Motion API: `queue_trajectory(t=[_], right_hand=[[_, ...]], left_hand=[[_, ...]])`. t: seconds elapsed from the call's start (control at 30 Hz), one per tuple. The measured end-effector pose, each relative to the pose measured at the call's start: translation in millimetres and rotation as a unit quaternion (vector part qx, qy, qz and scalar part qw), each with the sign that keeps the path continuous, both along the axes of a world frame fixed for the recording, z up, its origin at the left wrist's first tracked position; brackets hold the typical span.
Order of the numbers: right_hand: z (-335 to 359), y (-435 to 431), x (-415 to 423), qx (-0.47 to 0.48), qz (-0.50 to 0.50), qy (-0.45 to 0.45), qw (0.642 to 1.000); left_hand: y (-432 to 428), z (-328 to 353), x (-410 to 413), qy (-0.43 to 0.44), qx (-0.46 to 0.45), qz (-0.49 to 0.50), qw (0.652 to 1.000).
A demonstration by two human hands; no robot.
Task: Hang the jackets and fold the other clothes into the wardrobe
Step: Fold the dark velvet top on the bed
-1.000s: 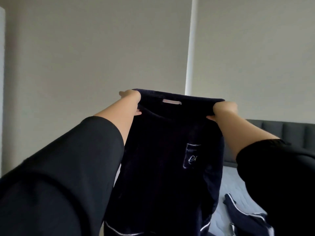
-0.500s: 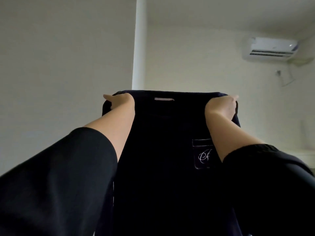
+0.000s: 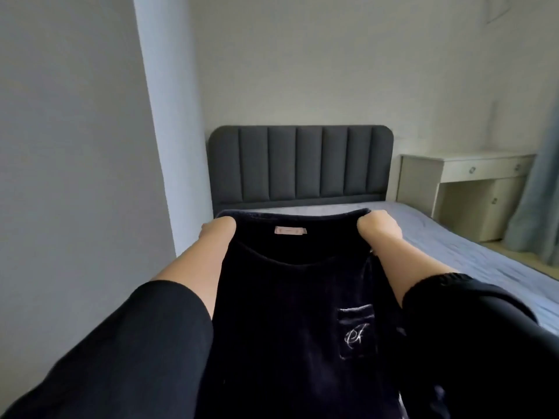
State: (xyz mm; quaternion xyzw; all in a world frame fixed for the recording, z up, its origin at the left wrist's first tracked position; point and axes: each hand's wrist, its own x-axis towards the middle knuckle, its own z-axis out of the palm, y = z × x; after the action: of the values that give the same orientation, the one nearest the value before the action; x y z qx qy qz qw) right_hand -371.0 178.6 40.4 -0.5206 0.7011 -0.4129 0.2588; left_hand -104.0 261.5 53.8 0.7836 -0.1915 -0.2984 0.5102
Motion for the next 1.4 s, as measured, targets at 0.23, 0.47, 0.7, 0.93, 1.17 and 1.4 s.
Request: queue_trajectory(t=[0.23, 0.47, 0.7, 0.93, 1.17, 1.4], right_hand=[[-95.5, -61.2, 25.8, 0.127, 0.104, 0.055, 0.985], [-80.6, -131.8, 64.1, -0.012, 0.038, -0.087, 0.995], [-144.1, -132.2, 80.5, 0.051, 0.164, -0.031, 0.985], [-337.9, -56.5, 55.3, 0.181, 0.191, 0.242, 0.934], [-421.9, 3.2, 44.5, 0.191, 0.176, 0.291, 0.921], [-412.5, -8.5, 50.5, 0.24, 0.177, 0.325, 0.898]], left_hand=[[-57.0, -123.1, 6.6, 0.214, -0.03, -0.11, 0.97], [-142.9, -102.0, 23.2, 0.275, -0.092, -0.154, 0.945], [-153.9, -172.2, -18.7, 0.082, -0.053, -0.271, 0.958], [-90.1, -346.5, -70.0, -0.358, 0.201, -0.486, 0.772], [-29.8, -402.2, -62.5, -0.505, 0.133, -0.462, 0.716], [12.3, -398.0, -28.5, -0.395, -0.109, -0.439, 0.8]])
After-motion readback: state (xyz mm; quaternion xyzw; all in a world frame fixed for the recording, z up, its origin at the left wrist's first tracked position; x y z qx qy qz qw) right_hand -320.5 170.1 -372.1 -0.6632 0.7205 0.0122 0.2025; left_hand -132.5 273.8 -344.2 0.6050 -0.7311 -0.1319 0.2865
